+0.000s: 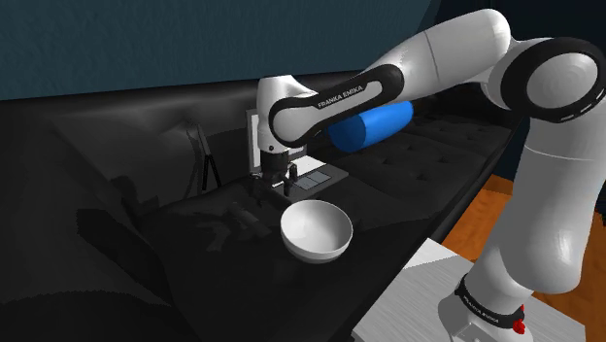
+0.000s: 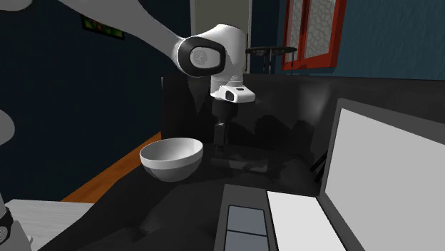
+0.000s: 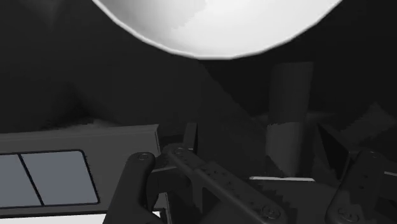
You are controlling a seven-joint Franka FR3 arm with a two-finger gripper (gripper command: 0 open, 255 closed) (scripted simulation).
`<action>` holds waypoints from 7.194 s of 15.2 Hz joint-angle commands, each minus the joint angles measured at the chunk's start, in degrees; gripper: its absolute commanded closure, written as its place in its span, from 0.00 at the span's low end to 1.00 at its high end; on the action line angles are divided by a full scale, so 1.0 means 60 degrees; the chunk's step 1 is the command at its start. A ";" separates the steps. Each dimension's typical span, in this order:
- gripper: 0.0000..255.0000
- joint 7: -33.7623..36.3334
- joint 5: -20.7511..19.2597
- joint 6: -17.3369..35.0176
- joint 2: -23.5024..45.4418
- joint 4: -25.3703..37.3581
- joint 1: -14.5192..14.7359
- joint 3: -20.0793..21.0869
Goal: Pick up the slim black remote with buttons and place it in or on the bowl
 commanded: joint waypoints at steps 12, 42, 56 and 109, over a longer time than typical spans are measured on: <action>0.00 0.0738 -0.0289 0.0752 0.2317 0.1516 0.0544 0.0027; 1.00 0.0744 -0.0130 -0.0520 0.1642 0.2131 0.0478 0.0115; 1.00 0.0803 -0.0025 -0.2126 0.1173 0.3287 0.0456 0.0174; 0.00 -0.0291 0.1898 -0.1407 -0.5418 -0.3904 0.0257 0.0065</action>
